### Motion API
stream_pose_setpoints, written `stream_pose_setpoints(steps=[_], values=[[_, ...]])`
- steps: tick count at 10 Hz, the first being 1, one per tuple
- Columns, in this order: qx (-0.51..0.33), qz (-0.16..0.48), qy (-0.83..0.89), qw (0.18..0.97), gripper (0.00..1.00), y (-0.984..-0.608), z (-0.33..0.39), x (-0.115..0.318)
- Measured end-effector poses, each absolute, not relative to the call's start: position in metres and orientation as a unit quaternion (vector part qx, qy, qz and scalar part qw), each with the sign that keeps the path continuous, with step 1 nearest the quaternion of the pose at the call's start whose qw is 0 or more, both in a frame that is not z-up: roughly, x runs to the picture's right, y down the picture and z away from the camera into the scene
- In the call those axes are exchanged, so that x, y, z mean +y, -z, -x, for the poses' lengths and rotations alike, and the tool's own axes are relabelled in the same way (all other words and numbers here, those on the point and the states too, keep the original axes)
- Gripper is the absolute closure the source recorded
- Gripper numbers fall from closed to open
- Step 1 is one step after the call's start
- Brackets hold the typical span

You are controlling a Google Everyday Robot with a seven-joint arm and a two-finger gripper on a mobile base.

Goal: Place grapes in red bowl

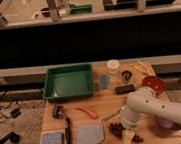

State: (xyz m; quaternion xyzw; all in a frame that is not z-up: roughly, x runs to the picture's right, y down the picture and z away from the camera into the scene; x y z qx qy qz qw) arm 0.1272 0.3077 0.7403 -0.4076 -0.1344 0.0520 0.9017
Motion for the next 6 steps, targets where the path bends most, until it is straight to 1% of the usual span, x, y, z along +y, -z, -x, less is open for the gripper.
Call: stream_pose_setpoints(steps=[1, 2, 3, 5, 6], values=[[-0.129, 0.411, -0.053, 0.901, 0.21, -0.7436, -0.1313, 0.3087], [-0.126, 0.412, -0.053, 0.901, 0.26, -0.7451, -0.1333, 0.3087], [-0.125, 0.413, -0.053, 0.901, 0.35, -0.7462, -0.1339, 0.3086], [-0.122, 0.412, -0.056, 0.901, 0.58, -0.7464, -0.1364, 0.3081], [-0.121, 0.412, -0.056, 0.901, 0.66, -0.7460, -0.1367, 0.3074]])
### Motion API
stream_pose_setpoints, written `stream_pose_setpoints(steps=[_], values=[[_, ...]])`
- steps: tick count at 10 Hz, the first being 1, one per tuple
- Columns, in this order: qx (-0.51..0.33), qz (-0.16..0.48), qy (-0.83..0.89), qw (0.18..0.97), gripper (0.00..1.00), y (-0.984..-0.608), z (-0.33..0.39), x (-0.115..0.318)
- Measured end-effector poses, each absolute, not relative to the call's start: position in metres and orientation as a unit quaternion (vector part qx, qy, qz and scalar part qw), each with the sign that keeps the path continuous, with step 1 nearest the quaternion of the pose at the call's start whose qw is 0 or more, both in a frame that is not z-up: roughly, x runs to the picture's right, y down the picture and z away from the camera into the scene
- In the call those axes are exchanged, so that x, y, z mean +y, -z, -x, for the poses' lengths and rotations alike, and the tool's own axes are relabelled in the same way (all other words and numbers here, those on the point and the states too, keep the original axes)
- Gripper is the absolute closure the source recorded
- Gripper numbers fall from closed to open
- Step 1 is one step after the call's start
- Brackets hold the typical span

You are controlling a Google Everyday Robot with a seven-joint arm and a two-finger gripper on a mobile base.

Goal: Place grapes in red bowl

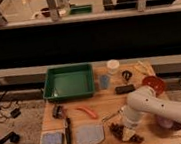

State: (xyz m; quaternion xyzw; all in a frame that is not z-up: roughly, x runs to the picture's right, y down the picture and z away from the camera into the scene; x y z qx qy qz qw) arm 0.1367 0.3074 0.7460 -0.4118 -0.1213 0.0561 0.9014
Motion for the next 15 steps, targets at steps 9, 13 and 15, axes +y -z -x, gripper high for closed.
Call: stream_pose_setpoints(steps=[9, 13, 15], values=[[-0.150, 0.390, -0.070, 0.906, 0.98, -0.717, -0.137, 0.270], [-0.156, 0.341, -0.063, 0.925, 0.98, -0.673, -0.143, 0.211], [-0.156, 0.315, -0.062, 0.934, 0.98, -0.669, -0.149, 0.171]])
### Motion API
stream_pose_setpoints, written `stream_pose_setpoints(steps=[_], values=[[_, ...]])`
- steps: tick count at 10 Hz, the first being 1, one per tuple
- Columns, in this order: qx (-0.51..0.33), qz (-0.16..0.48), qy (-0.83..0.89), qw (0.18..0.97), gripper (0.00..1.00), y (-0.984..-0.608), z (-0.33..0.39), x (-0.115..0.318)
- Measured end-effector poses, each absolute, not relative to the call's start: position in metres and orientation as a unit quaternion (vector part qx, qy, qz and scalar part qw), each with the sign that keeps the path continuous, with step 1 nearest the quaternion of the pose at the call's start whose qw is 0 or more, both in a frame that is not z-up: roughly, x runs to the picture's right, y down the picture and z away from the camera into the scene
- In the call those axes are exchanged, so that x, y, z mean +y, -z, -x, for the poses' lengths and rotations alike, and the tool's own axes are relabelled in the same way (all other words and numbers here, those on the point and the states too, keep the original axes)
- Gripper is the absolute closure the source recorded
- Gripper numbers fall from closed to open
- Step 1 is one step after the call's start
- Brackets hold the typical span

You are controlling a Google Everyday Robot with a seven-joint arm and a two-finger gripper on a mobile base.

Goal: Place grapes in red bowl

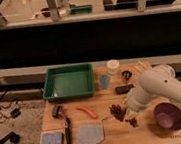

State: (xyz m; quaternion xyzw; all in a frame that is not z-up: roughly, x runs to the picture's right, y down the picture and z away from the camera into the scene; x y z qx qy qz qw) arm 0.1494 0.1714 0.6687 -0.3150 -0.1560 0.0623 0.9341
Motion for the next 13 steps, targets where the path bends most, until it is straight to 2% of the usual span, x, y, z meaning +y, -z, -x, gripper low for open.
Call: stream_pose_setpoints(steps=[4, 6, 13], values=[[-0.129, 0.306, -0.077, 0.940, 0.98, -0.717, -0.192, 0.113], [-0.110, 0.309, -0.091, 0.940, 0.98, -0.733, -0.225, 0.097], [-0.086, 0.296, -0.118, 0.944, 0.98, -0.742, -0.235, 0.094]])
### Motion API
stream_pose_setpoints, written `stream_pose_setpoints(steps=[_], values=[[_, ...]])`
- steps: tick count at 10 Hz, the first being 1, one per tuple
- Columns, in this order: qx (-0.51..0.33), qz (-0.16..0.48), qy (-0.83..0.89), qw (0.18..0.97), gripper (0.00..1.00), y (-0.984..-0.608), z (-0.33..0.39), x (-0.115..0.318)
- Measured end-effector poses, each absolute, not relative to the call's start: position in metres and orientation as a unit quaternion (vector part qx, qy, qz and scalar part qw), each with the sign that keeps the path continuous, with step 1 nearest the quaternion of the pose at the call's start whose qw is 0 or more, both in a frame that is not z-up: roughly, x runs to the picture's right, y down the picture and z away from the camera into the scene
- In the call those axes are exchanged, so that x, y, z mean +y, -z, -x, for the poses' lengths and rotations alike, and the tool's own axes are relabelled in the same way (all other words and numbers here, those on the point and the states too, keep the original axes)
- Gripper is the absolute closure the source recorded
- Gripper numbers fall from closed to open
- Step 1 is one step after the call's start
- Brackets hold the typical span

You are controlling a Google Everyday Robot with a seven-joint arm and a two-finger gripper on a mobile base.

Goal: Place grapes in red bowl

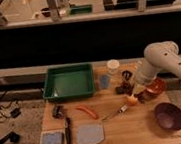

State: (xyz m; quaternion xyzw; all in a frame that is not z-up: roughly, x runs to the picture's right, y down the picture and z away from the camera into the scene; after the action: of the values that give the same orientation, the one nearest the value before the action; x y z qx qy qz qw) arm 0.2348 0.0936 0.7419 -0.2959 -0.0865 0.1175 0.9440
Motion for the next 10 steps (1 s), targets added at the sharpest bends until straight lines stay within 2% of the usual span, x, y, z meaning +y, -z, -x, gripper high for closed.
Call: stream_pose_setpoints(steps=[6, 10], values=[[-0.019, 0.249, -0.167, 0.954, 0.98, -0.741, -0.274, 0.087], [0.026, 0.200, -0.184, 0.962, 0.98, -0.739, -0.322, 0.050]])
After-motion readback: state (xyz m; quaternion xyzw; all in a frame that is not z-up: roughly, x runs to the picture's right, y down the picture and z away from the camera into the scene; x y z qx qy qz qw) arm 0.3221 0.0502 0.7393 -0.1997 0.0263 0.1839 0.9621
